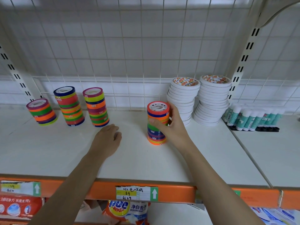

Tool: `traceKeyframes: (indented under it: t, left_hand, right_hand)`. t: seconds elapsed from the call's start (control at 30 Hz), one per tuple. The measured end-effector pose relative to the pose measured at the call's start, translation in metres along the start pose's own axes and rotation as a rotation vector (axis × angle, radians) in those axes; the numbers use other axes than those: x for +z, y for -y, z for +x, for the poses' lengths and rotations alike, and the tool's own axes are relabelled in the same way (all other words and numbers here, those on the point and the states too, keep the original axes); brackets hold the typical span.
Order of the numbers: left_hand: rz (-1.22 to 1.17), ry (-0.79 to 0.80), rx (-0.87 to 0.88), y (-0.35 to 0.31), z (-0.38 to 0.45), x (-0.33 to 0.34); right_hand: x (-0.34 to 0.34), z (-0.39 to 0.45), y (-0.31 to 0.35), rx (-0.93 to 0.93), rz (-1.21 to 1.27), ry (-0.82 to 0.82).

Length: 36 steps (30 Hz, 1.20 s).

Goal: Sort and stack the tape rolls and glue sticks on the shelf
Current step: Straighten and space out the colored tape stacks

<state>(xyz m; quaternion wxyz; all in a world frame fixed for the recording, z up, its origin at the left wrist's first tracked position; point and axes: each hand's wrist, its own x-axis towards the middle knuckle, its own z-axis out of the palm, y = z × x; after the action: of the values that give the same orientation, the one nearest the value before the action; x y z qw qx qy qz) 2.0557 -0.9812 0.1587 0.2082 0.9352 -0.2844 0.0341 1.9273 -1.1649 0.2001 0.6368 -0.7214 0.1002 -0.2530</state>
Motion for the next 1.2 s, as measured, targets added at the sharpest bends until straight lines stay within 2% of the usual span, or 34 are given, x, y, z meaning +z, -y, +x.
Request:
traceKeyframes:
  t: [0.47, 1.1, 1.2]
  left_hand:
    - [-0.013, 0.003, -0.010, -0.002, -0.001, -0.001]
    - [-0.012, 0.000, -0.006, -0.004, -0.002, -0.002]
    - [-0.010, 0.002, -0.001, -0.003, -0.002, -0.002]
  right_hand:
    - [-0.003, 0.000, -0.005, 0.046, -0.012, 0.056]
    - [0.005, -0.008, 0.003, 0.009, -0.057, -0.029]
    - [0.007, -0.009, 0.002, -0.011, -0.086, 0.019]
